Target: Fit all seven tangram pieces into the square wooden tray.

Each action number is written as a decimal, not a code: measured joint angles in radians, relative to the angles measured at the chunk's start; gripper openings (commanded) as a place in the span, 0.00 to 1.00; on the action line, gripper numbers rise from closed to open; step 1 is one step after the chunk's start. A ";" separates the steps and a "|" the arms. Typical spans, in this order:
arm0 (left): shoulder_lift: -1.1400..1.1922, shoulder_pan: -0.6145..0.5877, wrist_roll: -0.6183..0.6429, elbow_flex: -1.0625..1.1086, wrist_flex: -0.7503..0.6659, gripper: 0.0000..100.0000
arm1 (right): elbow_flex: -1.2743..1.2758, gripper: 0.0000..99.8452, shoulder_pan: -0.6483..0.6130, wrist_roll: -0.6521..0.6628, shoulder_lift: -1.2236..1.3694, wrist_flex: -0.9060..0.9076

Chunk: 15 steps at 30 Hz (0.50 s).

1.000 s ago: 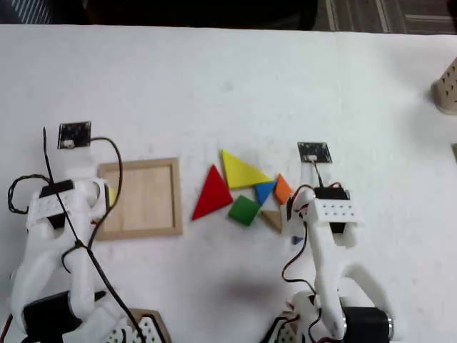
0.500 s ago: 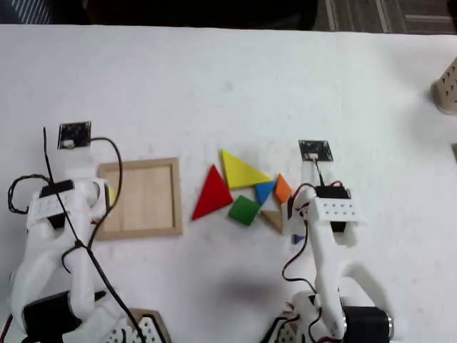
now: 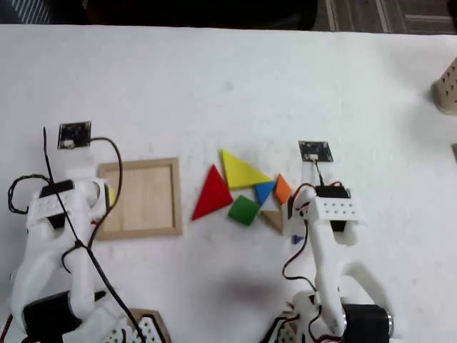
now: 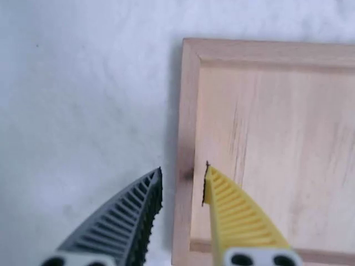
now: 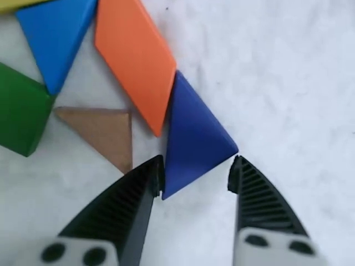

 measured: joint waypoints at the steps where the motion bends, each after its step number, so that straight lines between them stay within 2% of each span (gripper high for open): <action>1: 0.000 0.000 0.000 0.000 0.000 0.15 | 0.003 0.19 0.002 0.000 0.000 -0.011; 6: 0.000 0.000 0.000 0.000 0.000 0.15 | 0.052 0.19 0.005 0.000 0.000 -0.126; 15: 0.000 0.000 0.000 0.000 0.000 0.15 | 0.054 0.19 0.006 0.000 0.003 -0.149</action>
